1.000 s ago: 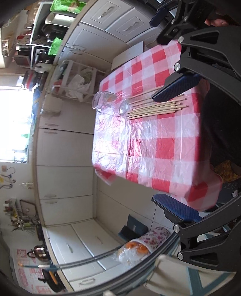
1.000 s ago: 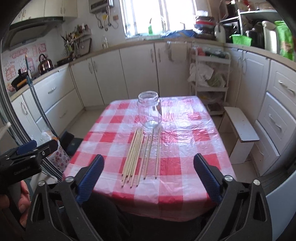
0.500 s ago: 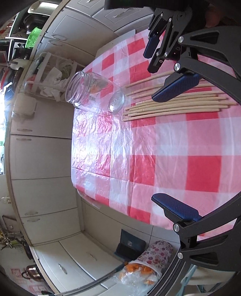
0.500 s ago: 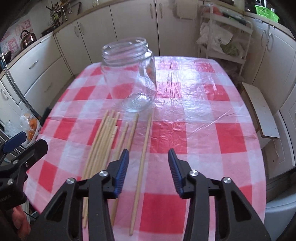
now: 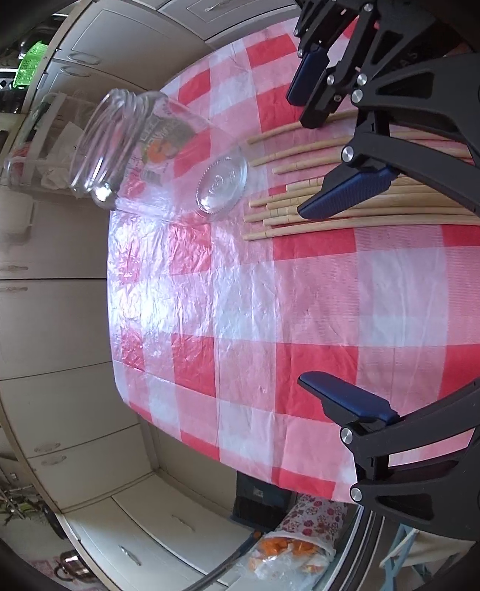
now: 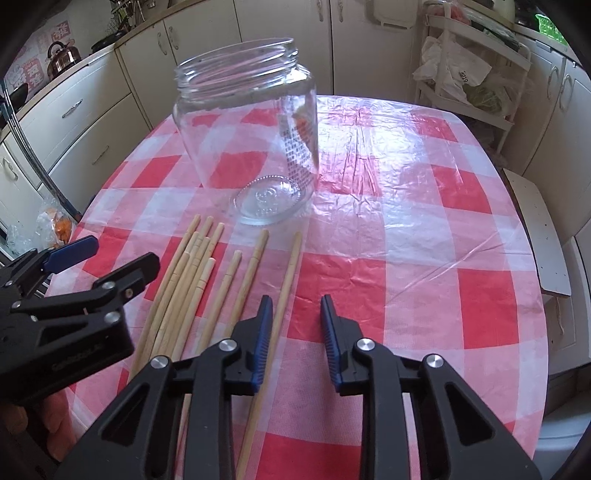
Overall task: Organize utensils
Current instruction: 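Close the right tool on one wooden stick while the left tool grasps another stick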
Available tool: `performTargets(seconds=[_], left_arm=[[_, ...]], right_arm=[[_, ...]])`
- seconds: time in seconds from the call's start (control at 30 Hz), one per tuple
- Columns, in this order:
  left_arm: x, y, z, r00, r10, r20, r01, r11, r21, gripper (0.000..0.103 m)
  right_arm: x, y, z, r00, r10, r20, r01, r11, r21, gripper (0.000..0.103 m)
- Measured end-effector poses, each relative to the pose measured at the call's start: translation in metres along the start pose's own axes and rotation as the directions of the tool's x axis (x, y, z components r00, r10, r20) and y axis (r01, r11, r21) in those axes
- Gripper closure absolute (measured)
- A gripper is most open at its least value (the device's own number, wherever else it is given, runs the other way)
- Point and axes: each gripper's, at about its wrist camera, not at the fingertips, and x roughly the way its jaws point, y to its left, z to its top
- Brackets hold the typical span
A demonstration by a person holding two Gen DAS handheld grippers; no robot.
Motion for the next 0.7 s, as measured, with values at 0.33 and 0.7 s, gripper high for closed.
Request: performTargets(seconds=[0.33,0.7], left_arm=[[0.015,-0.009,0.003,0.999,-0.023,-0.021,0.024,0.999,0.036,0.043],[0.012,0.011,0.008,0.989,-0.135,-0.057,0.136,0.991,0.011,0.096]], right_arm=[[0.002,-0.010,0.004,1.000,0.031,0.003,-0.031,0.999,0.006,0.096],[-0.003,-0.022,0.002,0.998,0.064,0.008,-0.064,0.996,0.056,0.097]])
